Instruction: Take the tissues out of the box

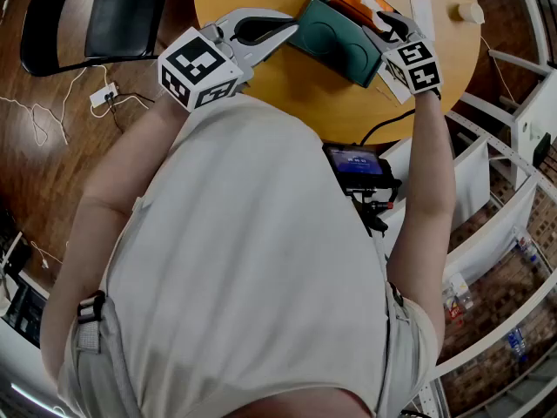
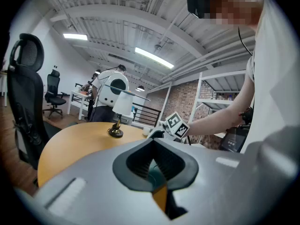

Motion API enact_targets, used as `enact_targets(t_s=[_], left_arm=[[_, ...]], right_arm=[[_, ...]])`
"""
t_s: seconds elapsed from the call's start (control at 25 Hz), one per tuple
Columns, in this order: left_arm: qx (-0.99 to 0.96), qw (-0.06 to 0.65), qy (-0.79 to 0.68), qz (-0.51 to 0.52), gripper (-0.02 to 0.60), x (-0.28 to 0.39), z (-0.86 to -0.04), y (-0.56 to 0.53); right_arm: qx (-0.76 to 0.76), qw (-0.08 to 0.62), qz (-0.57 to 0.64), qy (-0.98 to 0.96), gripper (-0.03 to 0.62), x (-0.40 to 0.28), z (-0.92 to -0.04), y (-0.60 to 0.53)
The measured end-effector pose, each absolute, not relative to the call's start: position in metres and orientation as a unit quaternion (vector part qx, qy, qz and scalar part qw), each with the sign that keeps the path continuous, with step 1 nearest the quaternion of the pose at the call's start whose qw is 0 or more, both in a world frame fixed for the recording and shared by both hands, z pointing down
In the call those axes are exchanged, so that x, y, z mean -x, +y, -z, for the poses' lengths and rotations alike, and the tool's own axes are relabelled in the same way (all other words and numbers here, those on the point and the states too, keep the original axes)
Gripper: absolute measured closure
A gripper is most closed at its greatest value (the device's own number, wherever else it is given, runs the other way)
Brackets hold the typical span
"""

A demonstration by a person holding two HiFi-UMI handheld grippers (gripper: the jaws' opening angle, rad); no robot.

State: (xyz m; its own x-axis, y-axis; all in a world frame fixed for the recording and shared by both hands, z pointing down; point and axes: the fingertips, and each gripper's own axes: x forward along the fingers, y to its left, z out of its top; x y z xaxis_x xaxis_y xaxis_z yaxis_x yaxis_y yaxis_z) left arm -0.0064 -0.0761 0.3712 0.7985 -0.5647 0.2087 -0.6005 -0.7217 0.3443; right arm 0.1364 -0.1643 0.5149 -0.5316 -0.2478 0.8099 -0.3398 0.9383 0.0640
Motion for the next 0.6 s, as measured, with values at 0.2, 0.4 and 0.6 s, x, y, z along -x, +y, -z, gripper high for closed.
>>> enact_targets(t_s=[0.2, 0.4, 0.6], left_arm=[[-0.918, 0.197, -0.342, -0.048, 0.581, 0.024, -0.366, -0.054], [-0.905, 0.204, -0.371, -0.046, 0.581, 0.043, -0.370, -0.045], [-0.895, 0.220, -0.384, -0.048, 0.581, 0.071, -0.382, -0.061]], right_arm=[[-0.136, 0.566, -0.031, -0.812, 0.279, -0.160, -0.553, -0.183], [-0.088, 0.629, -0.025, -0.772, 0.217, -0.165, -0.592, -0.193], [-0.068, 0.660, -0.012, -0.748, 0.231, -0.155, -0.622, -0.204]])
